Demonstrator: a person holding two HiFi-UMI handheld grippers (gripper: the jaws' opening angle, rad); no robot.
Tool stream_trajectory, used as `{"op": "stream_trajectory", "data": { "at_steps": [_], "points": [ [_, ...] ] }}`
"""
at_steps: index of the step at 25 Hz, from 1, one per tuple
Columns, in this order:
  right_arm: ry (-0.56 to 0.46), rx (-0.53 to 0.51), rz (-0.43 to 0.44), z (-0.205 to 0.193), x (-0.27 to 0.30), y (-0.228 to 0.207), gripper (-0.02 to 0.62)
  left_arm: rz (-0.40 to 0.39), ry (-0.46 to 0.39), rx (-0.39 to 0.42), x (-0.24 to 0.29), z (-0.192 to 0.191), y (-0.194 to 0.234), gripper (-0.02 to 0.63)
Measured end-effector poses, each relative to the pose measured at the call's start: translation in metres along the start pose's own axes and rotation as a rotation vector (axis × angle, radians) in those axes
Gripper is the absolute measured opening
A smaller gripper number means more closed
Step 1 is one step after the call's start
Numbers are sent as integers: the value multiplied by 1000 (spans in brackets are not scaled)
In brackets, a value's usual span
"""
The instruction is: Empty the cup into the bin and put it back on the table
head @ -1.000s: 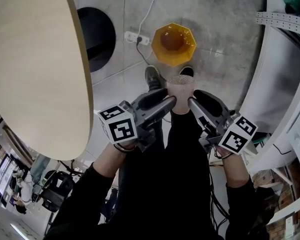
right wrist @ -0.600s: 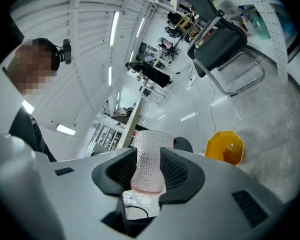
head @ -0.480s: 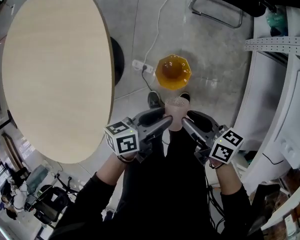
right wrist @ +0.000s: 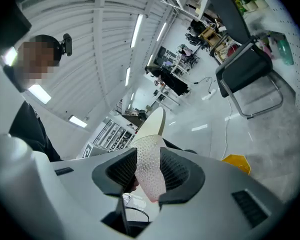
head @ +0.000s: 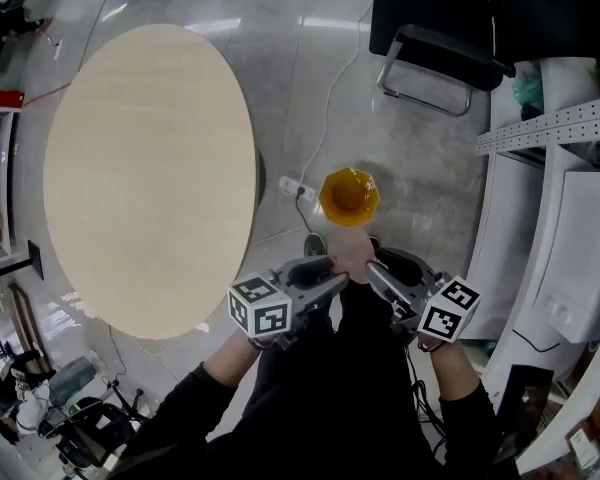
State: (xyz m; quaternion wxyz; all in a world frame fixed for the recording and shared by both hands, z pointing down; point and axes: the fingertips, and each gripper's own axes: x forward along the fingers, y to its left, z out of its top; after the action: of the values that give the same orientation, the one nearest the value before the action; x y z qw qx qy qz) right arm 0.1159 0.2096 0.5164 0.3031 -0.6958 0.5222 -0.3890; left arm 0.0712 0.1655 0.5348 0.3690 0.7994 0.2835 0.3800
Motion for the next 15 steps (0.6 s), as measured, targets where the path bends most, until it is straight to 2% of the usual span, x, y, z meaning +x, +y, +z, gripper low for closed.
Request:
{"op": "stream_trajectory", "data": {
  "at_steps": [8, 15],
  "points": [
    [-28, -157, 56, 48, -25, 51, 153, -2, -58, 155, -11, 40, -59, 201],
    [-41, -287, 120, 76, -46, 91, 153, 54, -138, 366, -24, 69, -107, 201]
  ]
}}
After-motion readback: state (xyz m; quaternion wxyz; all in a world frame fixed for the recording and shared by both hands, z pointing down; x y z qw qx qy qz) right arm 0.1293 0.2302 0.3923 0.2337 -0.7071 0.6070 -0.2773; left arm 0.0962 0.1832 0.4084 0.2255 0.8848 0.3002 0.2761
